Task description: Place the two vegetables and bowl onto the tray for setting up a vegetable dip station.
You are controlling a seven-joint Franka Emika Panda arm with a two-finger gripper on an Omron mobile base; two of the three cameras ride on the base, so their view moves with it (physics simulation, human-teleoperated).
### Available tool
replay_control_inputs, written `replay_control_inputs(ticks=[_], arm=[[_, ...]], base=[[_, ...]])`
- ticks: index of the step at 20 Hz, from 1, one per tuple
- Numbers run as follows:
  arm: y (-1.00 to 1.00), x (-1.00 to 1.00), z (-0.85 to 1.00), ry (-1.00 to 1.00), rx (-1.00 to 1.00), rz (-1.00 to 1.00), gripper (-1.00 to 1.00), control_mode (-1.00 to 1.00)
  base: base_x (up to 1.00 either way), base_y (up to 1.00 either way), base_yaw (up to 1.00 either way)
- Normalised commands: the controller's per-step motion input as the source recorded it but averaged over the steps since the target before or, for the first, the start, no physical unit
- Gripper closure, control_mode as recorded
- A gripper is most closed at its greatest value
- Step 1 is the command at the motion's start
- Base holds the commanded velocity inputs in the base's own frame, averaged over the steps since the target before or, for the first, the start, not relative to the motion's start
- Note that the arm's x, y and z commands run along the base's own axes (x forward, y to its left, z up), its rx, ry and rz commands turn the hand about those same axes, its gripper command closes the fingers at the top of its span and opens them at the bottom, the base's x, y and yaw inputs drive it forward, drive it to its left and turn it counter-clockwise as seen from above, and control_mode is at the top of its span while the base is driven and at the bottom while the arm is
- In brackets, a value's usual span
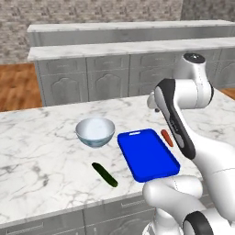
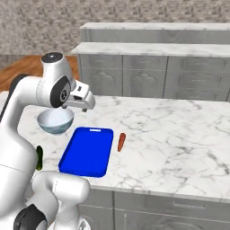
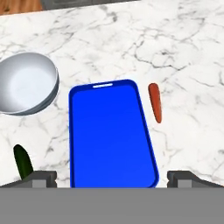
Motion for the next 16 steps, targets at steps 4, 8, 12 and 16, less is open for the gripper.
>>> replay_control_inputs(ticks=[4,8,12,16], arm=[[0.18,0.19,0.0,0.0,0.0,-0.01,-1.0,-1.0],[0.59,0.22,-0.05,0.1,-0.02,0.0,-1.0,-1.0],[0.7,0.23,-0.13,0.14,-0.02,0.01,-1.0,-1.0],[0.63,0.23,-0.17,0.09,0.0,0.0,-1.0,-1.0]], base=[[0.0,0.0,0.0],[0.0,0.0,0.0],[0.0,0.0,0.0],[0.0,0.0,0.0]])
